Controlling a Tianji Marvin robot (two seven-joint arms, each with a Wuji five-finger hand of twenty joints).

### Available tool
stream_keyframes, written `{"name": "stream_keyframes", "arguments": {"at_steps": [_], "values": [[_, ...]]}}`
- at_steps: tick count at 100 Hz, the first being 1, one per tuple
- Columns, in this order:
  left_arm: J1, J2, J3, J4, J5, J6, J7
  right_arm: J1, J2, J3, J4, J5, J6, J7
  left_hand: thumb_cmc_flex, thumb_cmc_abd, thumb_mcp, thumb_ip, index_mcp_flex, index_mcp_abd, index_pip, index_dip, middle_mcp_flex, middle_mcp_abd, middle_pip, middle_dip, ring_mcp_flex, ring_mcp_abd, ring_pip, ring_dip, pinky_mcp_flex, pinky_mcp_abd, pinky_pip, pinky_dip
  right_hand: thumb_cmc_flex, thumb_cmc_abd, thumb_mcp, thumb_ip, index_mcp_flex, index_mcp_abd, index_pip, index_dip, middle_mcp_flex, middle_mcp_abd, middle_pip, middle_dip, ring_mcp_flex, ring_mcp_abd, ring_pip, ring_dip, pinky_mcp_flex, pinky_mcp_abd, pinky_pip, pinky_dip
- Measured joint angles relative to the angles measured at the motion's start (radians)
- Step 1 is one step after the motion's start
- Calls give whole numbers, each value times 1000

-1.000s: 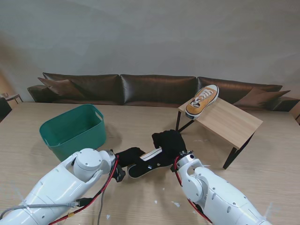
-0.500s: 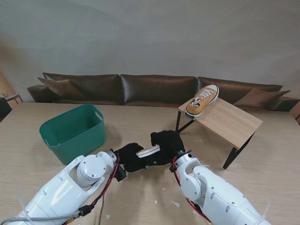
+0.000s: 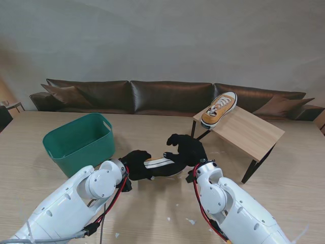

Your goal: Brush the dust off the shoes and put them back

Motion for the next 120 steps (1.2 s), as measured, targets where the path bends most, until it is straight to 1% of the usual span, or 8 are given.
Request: {"name": "stream_keyframes", "arguments": {"at_steps": [17, 43, 53, 62, 93, 99, 107, 120], "values": [[-24, 12, 23, 6, 178, -6, 44, -17, -7, 32, -17, 23, 9, -7, -15, -21, 21, -8, 10, -6, 13, 0, 10, -5, 14, 4, 20, -3, 1, 27, 25, 0, 11, 0, 0, 39, -21, 0, 1, 0, 0, 5, 2, 5, 0, 0, 0, 8, 6, -2, 0, 2, 0, -1], [-89, 2, 86, 105, 342, -20, 255, -19, -20, 58, 5, 69, 13, -41, -57, -53, 76, -22, 22, -21, 52, -9, 23, -19, 53, 51, 70, -21, 7, 36, 92, -10, 29, -27, 0, 74, -23, 11, 2, 9, -13, 5, 16, 17, 18, -1, 0, 25, 10, -8, 0, 16, 0, -4], [-104, 2, 97, 119, 454, -14, 269, -12, -24, 59, 27, 76, 13, -47, -74, -76, 106, -22, 23, -30, 69, -28, 24, -28, 66, 57, 78, -28, 7, 45, 101, -19, 33, -28, 0, 98, -25, 11, 5, 19, -22, 5, 29, 18, 5, -1, 0, 32, 11, -8, 0, 18, 0, -5], [-125, 7, 125, 131, 460, -1, 273, -8, -26, 59, 43, 87, 13, -52, -79, -87, 109, -22, 25, -33, 87, -43, 31, -31, 73, 67, 93, -29, 7, 53, 109, -19, 38, -29, 0, 98, -26, 11, 5, 25, -23, 6, 36, 20, 8, -1, 0, 32, 12, -8, 0, 25, 0, -5], [-268, 20, 288, 177, 378, 20, 111, -3, -39, 59, 78, 125, 12, -72, -85, -67, 140, -21, 10, -36, 149, -41, -13, -34, 130, 185, 93, -40, 9, 106, 90, -29, 150, -23, 0, 109, -26, 22, 16, 27, -34, 8, 40, 25, 7, -1, 0, 44, 13, -8, 0, 29, 0, -6], [-279, 22, 300, 169, 374, 25, 48, -3, -40, 60, 81, 132, 11, -70, -86, -56, 140, -21, 5, -30, 146, -40, -27, -32, 167, 225, 81, -41, 94, 126, 78, -29, 246, 38, 0, 109, -26, 22, 16, 27, -36, 8, 40, 25, 7, -1, 0, 45, 13, -8, 0, 34, 0, -6], [-290, 33, 323, 138, 371, 42, -31, -3, -41, 63, 83, 137, 11, -68, -91, -55, 140, -21, -15, -25, 145, -37, -46, -31, 196, 266, 53, -46, 194, 131, 63, -39, 284, 64, 0, 109, -36, 22, 16, 31, -37, 8, 40, 25, 7, -1, 0, 45, 14, -8, 0, 39, 0, -6], [-297, 44, 349, 103, 357, 60, -63, -3, -41, 66, 84, 140, 11, -68, -93, -55, 138, -21, -17, -25, 144, -35, -63, -31, 233, 300, 39, -48, 260, 132, 50, -44, 299, 90, 0, 121, -44, 22, 16, 33, -38, 21, 40, 25, 7, -1, 0, 45, 17, -8, 0, 41, 0, -6]]}}
